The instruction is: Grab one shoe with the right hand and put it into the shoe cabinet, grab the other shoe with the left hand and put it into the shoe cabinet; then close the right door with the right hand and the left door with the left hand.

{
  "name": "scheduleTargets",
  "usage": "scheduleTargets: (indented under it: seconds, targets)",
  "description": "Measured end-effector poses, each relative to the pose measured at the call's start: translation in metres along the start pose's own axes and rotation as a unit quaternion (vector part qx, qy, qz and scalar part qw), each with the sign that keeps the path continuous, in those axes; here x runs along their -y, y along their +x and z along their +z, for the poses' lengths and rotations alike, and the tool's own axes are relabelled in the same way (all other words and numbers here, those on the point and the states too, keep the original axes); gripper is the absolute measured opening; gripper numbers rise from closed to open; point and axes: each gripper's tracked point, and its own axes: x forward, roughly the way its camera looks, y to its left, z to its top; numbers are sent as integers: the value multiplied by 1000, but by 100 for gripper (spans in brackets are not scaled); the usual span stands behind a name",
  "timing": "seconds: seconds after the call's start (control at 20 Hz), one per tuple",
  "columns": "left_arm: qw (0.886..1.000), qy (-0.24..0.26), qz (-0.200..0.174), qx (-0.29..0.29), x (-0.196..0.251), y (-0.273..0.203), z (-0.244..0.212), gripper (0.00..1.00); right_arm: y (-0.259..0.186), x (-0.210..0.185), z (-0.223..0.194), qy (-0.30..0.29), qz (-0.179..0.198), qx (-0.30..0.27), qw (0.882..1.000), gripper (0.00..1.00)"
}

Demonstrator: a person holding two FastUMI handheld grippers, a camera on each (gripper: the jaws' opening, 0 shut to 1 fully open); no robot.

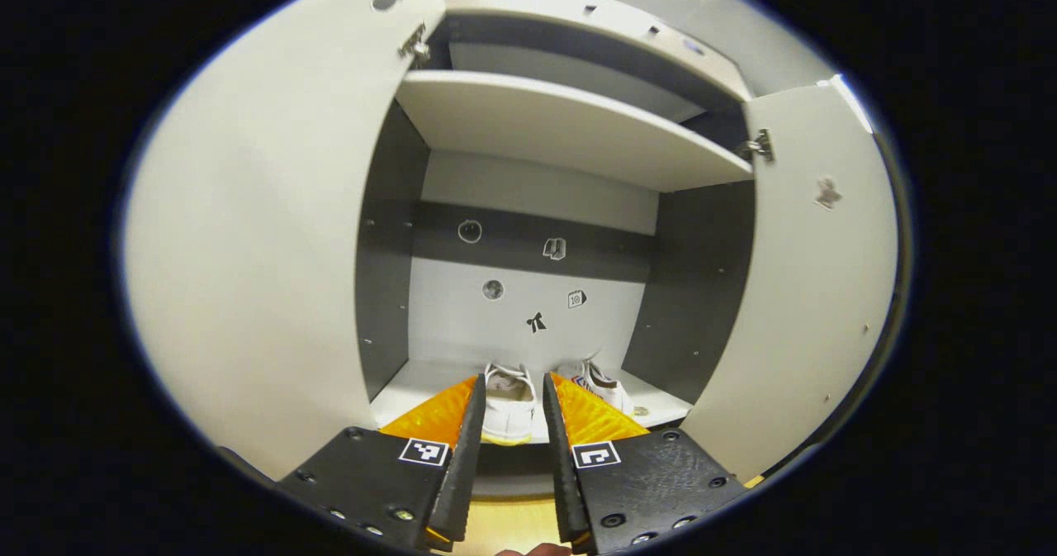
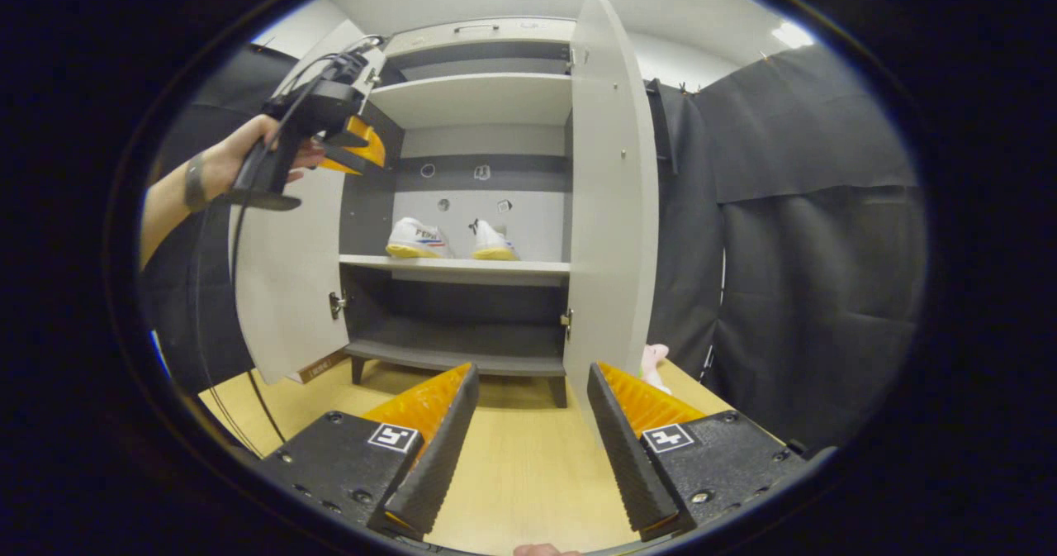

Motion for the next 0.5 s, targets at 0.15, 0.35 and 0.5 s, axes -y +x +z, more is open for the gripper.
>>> scheduleTargets:
  seconds: [0.15,0.35,0.5]
  targets:
    - [998,34,34,36,-4,-61,-27,40,-7,-6,8,-5,20,11,1000,84]
    - [997,33,60,42,1,-121,-69,82,-16,-10,7,-14,26,13,999,86]
    - [993,56,86,64,2,-160,-100,84,-26,-17,5,-14,34,12,999,89]
